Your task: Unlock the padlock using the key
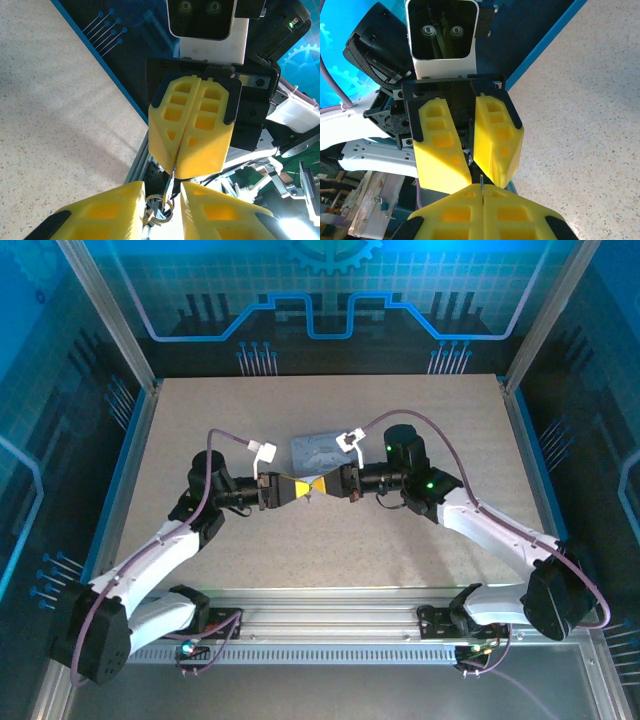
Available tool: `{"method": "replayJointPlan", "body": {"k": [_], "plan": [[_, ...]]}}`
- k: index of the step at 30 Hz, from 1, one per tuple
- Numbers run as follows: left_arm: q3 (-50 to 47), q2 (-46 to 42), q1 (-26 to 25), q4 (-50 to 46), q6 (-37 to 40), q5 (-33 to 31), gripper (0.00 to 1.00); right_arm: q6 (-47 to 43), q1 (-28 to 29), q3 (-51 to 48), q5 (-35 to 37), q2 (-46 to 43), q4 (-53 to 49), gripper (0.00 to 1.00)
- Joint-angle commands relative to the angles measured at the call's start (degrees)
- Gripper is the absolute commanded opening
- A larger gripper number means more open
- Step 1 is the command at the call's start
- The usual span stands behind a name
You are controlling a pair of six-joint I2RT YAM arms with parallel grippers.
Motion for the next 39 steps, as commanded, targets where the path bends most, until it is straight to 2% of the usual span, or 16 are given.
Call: {"method": "replayJointPlan", "body": {"k": [1,6,10,15,16,17,20,21,23,25,28,30,33,39], "plan": [[-0.5,0.6,-0.3,2.8,-0.6,1.8,0.21,0.7,-0.3,-0.2,-0.2,0.4,1.9,0.00],[-0.8,1.1,-0.3,4.1,-1.5,2.3,0.15,0.6,-0.2,-0.2,0.1,0.5,1.9,0.00],[-0.9,1.3,-0.3,4.3,-1.6,2.6,0.00,0.5,-0.1,-0.4,0.6,0.7,1.6,0.00],[-1.2,0.8,-0.3,4.1,-0.9,1.7,0.00,0.3,-0.2,0.0,3.1,0.7,-0.5,0.00],[-1.3,0.6,-0.2,3.8,-0.6,1.4,0.00,0.1,-0.2,0.2,3.9,0.7,-1.3,0.03],[-1.3,0.3,-0.1,3.0,0.1,0.7,0.00,0.0,-0.2,0.4,4.6,0.7,-2.3,0.09],[-1.2,-1.1,0.5,-2.5,3.4,-1.9,0.00,-0.3,-0.3,0.3,6.6,0.4,-3.8,0.47],[-1.1,-1.7,0.8,-5.5,5.0,-3.2,0.00,-0.4,-0.5,0.1,7.0,0.4,-4.0,0.56],[-1.0,-3.2,1.5,-12.0,8.1,-6.5,0.00,-0.4,-0.7,-0.1,9.0,0.3,-5.2,0.65],[-1.0,-4.7,2.2,-17.4,10.7,-9.6,0.00,-1.1,-0.8,0.1,12.9,0.5,-8.0,0.68],[-1.5,-7.2,2.9,-24.7,13.6,-14.9,0.00,-3.4,-0.3,1.9,23.1,2.5,-15.7,0.68],[-1.9,-8.5,3.1,-28.1,15.3,-17.2,0.00,-5.6,1.9,4.0,33.5,5.5,-21.3,0.65],[-2.7,-9.9,3.1,-30.8,16.2,-18.4,0.00,-4.3,5.2,6.9,46.3,11.1,-26.0,0.63],[-4.2,-13.5,3.4,-35.3,18.4,-19.4,0.00,1.0,9.7,11.1,60.8,22.3,-27.9,0.61]]}}
